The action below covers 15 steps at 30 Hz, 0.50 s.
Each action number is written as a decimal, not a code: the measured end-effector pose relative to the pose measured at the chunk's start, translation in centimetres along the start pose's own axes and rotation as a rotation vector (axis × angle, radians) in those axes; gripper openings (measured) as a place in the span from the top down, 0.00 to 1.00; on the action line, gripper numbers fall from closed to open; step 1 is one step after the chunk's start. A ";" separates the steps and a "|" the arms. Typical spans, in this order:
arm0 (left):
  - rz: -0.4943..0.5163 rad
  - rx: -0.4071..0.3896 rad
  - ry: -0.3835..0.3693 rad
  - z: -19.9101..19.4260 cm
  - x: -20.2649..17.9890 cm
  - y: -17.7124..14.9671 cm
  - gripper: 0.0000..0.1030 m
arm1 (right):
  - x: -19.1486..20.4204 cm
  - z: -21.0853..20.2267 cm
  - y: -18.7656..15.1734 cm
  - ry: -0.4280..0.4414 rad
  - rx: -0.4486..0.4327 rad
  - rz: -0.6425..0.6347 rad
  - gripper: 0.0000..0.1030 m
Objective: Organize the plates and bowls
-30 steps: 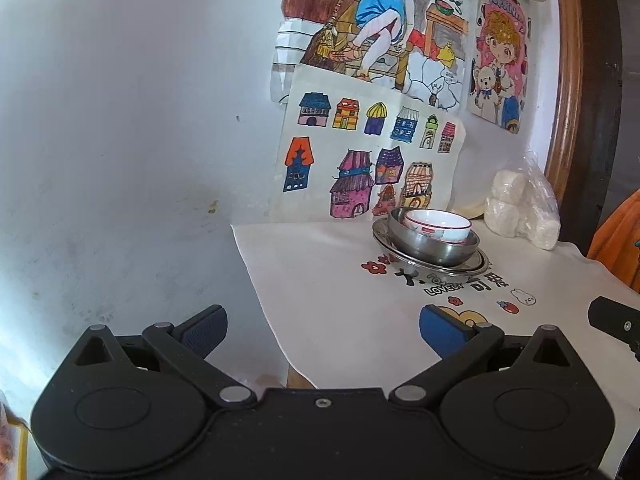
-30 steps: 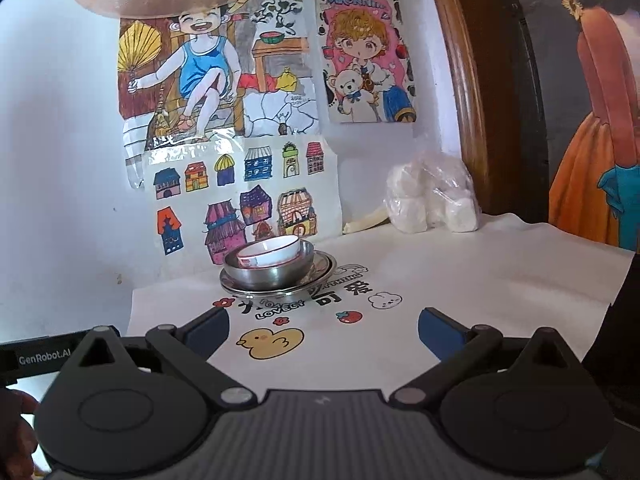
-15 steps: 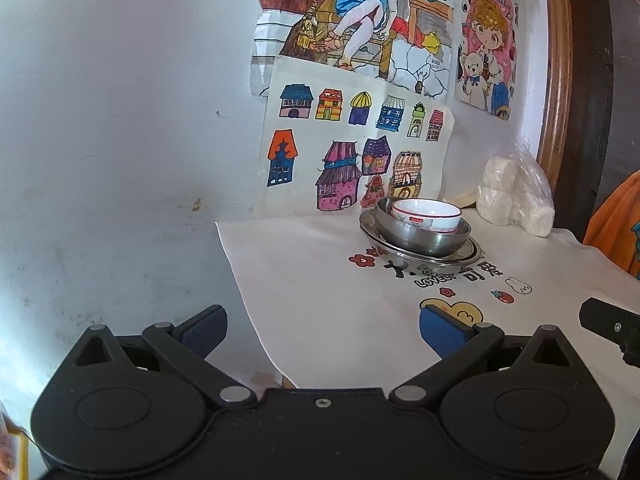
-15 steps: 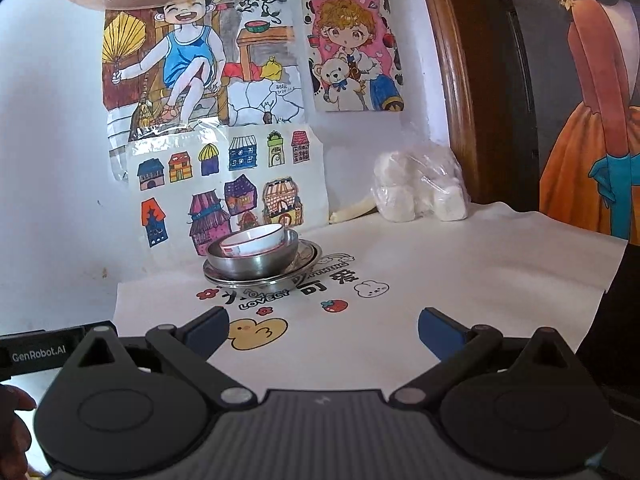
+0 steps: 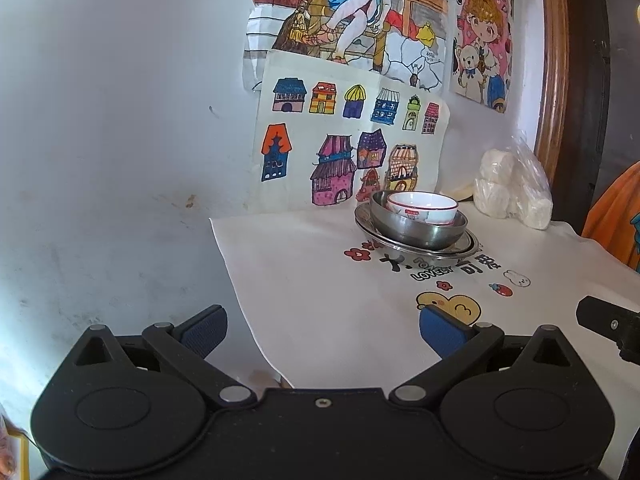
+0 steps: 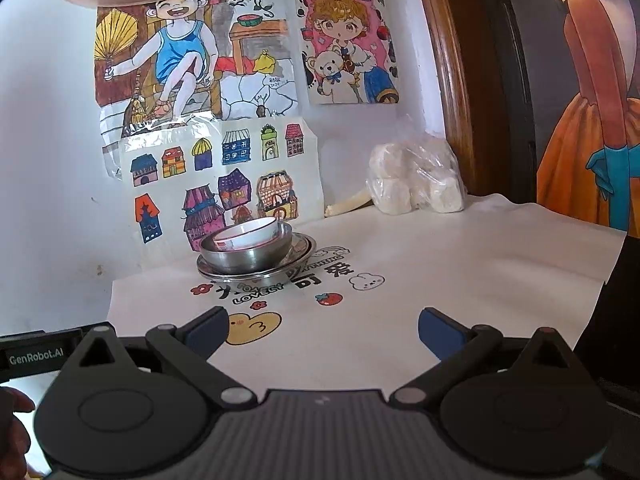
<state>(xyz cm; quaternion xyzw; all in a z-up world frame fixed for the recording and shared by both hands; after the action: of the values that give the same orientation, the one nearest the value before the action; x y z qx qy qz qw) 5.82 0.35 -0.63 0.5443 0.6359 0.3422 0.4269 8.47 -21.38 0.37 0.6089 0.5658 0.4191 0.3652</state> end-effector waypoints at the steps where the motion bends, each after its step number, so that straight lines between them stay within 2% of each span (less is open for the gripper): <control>1: 0.000 0.002 -0.001 0.1 0.0 0.0 0.01 | 0.0 0.0 0.0 -0.001 0.001 0.000 0.00; 15: 0.005 0.001 -0.002 0.1 -0.2 -0.1 0.01 | 0.0 -0.1 -0.1 -0.003 0.007 0.000 0.00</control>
<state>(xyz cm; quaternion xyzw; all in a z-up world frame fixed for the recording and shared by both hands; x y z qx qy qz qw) 5.86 0.14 -0.76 0.5465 0.6343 0.3422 0.4264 8.37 -21.38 0.32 0.6107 0.5667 0.4163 0.3641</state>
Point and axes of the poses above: each gripper's, at about its wrist camera, not at the fingertips, and z roughly the way its jaws point, x to its left, y to its top, the point moved 4 cm from there along z, roughly the way its jaws point, and after that the axes turned 14 degrees about -y, right-handed, at the moved point
